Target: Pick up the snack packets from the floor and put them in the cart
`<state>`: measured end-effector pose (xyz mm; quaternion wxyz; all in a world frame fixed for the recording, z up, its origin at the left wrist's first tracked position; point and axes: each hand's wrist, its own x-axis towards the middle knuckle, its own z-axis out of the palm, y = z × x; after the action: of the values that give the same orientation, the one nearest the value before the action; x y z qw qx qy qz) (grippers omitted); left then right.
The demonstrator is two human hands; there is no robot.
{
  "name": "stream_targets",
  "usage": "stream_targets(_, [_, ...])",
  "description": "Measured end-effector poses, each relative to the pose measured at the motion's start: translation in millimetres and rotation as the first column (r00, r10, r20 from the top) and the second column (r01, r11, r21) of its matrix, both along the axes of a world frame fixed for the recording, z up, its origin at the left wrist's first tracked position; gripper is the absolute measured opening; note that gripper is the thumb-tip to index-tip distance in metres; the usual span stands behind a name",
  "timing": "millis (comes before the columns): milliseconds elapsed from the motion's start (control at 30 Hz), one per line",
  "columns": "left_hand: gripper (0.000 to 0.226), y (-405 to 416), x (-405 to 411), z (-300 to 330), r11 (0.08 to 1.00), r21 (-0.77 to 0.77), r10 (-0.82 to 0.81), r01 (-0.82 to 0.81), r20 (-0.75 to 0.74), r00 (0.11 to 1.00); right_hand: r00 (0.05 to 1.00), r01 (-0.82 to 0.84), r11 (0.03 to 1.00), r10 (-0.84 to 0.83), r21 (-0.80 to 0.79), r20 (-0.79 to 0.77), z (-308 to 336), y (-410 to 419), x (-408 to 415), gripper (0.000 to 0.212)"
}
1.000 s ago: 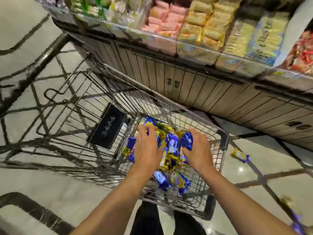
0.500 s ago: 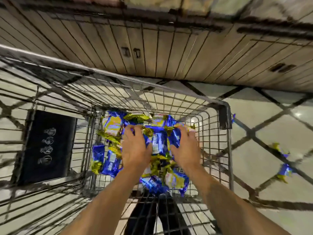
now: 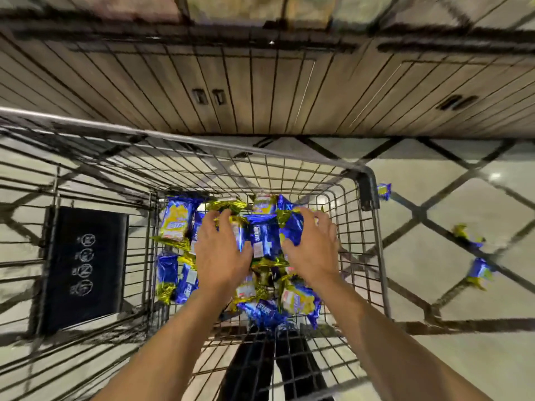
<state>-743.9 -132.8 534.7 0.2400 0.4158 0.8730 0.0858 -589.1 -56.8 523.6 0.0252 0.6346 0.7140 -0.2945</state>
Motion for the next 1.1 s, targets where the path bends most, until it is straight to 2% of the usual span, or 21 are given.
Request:
stream_targets(133, [0.061,6,7,56,0.992,0.027,-0.120,0.122,-0.071,0.990,1.000,-0.001,0.998,0.003,0.066,-0.022,60,2,10,0.071])
stream_targets(300, [0.056,31,50,131,0.964,0.165,-0.211,0.209,-0.005,0.977,0.998,0.031,0.980,-0.020,0.197,-0.056,142,6,44,0.066])
stream_targets(400, [0.050,48,93,169,0.919,0.197,-0.332,0.340,-0.076,0.940,0.998,0.066,0.966,-0.062,0.249,-0.025,186,11,78,0.068])
stream_targets(500, [0.051,63,142,197,0.859,0.250,-0.433,0.448,-0.116,0.894,0.993,0.114,0.940,-0.109,0.320,-0.034,217,17,125,0.062])
stream_targets(633, [0.055,84,217,220,0.781,0.236,-0.536,0.578,-0.221,0.815,0.987,0.135,0.908,-0.158,0.396,0.028,248,25,208,0.061])
stream_targets(767, [0.051,102,313,237,0.724,0.209,-0.596,0.657,-0.291,0.749,0.972,0.215,0.884,-0.236,0.416,0.000,260,28,318,0.059])
stream_targets(1000, [0.056,123,510,248,0.593,0.193,-0.717,0.781,-0.315,0.622,0.920,0.342,0.843,-0.391,0.415,0.036,260,10,536,0.057])
stream_targets(1100, [0.060,132,581,251,0.538,0.216,-0.767,0.815,-0.276,0.579,0.879,0.426,0.812,-0.476,0.399,0.031,260,7,608,0.059])
